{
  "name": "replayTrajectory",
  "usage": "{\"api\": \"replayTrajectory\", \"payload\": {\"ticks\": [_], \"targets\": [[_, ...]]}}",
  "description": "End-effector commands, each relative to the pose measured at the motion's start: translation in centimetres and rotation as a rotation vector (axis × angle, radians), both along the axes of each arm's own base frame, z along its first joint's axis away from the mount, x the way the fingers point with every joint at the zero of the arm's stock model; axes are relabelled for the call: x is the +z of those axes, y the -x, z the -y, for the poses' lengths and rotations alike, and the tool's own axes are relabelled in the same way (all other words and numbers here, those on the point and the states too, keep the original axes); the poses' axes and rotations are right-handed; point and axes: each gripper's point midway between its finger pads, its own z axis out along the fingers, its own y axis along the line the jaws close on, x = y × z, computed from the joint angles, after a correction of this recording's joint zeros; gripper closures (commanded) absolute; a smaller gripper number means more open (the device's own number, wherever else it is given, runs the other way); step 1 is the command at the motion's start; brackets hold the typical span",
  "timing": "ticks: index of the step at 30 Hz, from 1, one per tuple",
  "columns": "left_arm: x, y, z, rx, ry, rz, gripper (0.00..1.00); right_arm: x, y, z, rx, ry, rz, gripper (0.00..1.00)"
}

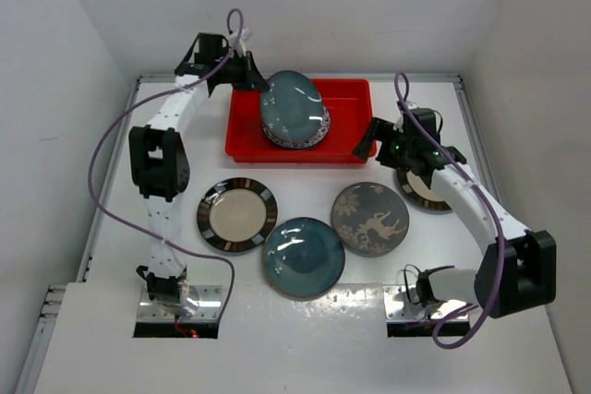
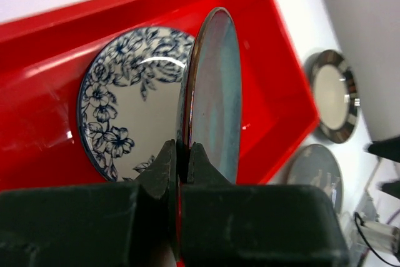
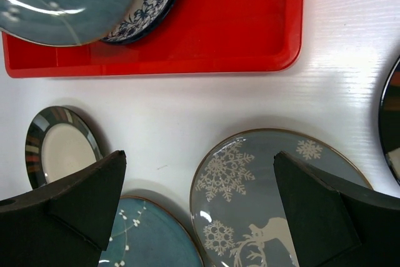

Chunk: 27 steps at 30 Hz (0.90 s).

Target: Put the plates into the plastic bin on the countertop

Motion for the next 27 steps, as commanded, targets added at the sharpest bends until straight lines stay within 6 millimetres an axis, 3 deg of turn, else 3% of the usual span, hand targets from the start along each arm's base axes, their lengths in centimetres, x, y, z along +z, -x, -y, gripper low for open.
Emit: {"api": "replayTrajectory", "payload": {"ticks": [1,7,11,14,16,20,23,27], "targets": [[4.5,-1.8,1.0,0.000,0.061,0.160,1.00,1.1,-0.2,0.7,-0.011,0.023,0.047,0.00],[1.5,-3.4,1.8,0.004,0.122,0.112,1.00,1.5,-0.2,0.8,-0.009,0.031,0.051,0.00],[-2.5,-2.9,1.7,0.013,0.115,0.008,1.00,1.4,-0.1,1.0,-0.014,0.032,0.051,0.00],[-6.9,-3.1,0.2,0.114,0.030,-0.098,0.89,1.4,0.0,1.0,-0.012,0.037,0.050,0.00],[-10.0,-2.1,-0.6,0.141,-0.029,-0.179,0.79,1.4,0.0,1.0,-0.009,0.038,0.050,0.00],[-13.9,-0.6,-1.1,0.118,-0.092,-0.264,0.66,1.5,0.1,0.7,0.001,0.041,0.049,0.00],[-14.1,0.0,-0.9,0.101,-0.122,-0.268,0.60,1.4,0.3,0.1,0.022,0.041,0.048,0.00],[-15.0,0.2,-1.3,0.104,-0.192,-0.260,0.53,-0.3,2.5,-1.2,0.058,0.037,-0.043,0.00]]}}
